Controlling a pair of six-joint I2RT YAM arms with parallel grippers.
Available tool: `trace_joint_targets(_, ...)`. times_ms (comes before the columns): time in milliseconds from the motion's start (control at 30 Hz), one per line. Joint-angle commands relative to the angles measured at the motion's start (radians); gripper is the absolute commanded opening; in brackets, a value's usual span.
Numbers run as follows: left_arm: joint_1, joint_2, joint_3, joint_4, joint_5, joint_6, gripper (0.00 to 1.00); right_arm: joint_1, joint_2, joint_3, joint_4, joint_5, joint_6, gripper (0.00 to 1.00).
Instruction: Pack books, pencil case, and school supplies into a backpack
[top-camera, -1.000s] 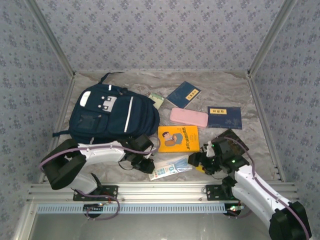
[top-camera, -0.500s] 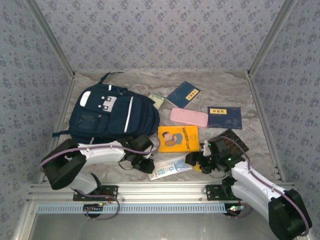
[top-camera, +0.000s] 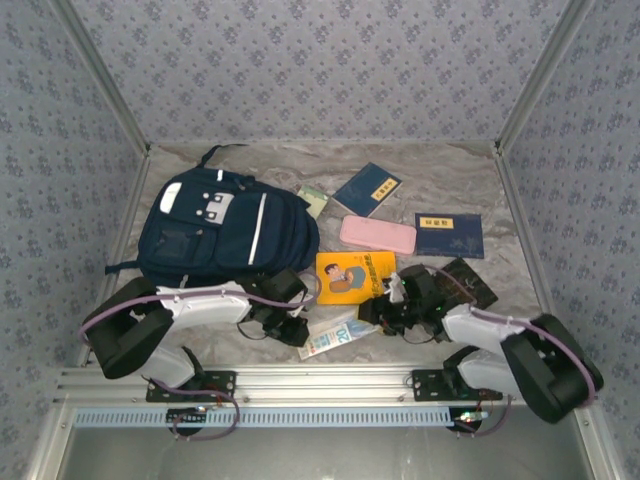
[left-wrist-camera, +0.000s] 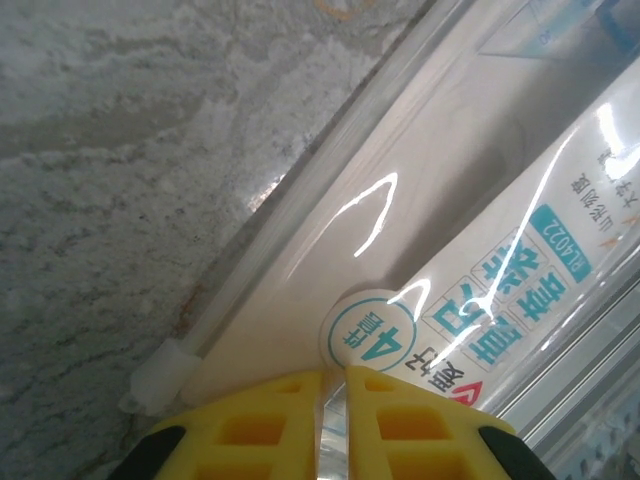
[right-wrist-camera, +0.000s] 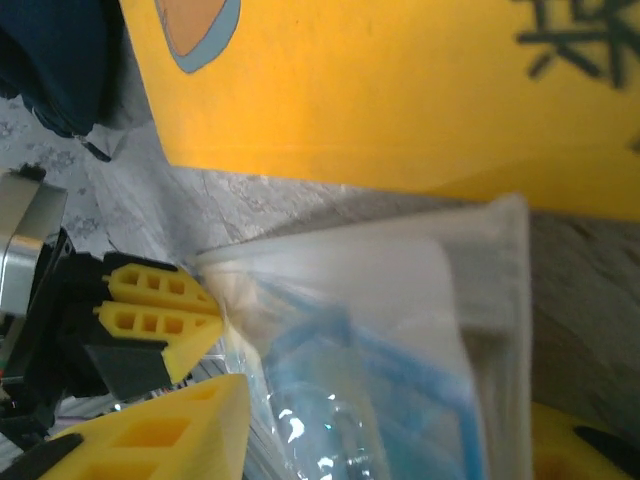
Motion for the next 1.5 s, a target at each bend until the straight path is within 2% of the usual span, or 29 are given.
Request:
trace_joint_targets(0,-0.007,0.043,-0.019,-0.013,-0.071,0.021,0.12,0.039,0.112,0.024,0.165,-0.005,0.030,0.37)
trace_joint_targets(33,-0.008,0.036,-0.017,-0.021,-0.078,0.020,0.12,0.040,0.131,0.025,0.179,-0.006,0.037,0.32)
trace_joint_targets(100,-0.007,0.012,-0.014,-0.036,-0.097,0.014,0.12,0.038,0.127,0.008,0.185,-0.004,0.052,0.27)
trace_joint_targets(167,-0.007,-0.021,-0.005,-0.061,-0.118,0.001,0.17,0.028,0.078,-0.008,0.142,0.009,0.051,0.22)
trace_joint_targets(267,-0.006,-0.086,0.031,-0.129,-0.153,-0.012,0.32,0.016,-0.063,-0.006,-0.040,0.062,0.003,0.15)
trace_joint_targets(400,0.011,-0.174,0.139,-0.245,-0.158,-0.009,0.51,-0.002,-0.281,0.041,-0.308,0.136,-0.042,0.13)
trace_joint_targets(500,0.067,-0.236,0.251,-0.339,-0.129,0.017,0.56,-0.052,-0.416,0.083,-0.455,0.166,-0.055,0.10)
trace_joint_targets(600,0.192,-0.265,0.364,-0.408,-0.079,0.065,0.59,-0.107,-0.505,0.123,-0.525,0.180,-0.054,0.09)
trace_joint_targets(700,0.356,-0.232,0.460,-0.452,-0.050,0.118,0.60,-0.158,-0.541,0.168,-0.546,0.185,-0.055,0.09)
trace_joint_targets(833,0.554,-0.151,0.524,-0.406,-0.034,0.120,0.61,-0.199,-0.529,0.237,-0.542,0.195,-0.074,0.08)
trace_joint_targets(933,0.647,-0.066,0.558,-0.347,-0.026,0.097,0.61,-0.210,-0.515,0.292,-0.540,0.219,-0.097,0.08)
trace_joint_targets(1233,0.706,0.235,0.762,-0.343,-0.090,0.137,0.60,-0.226,-0.474,0.370,-0.497,0.200,-0.127,0.08)
trace_joint_targets(1467,0.708,0.308,0.778,-0.321,-0.022,0.126,0.57,-0.256,-0.487,0.358,-0.505,0.171,-0.140,0.08)
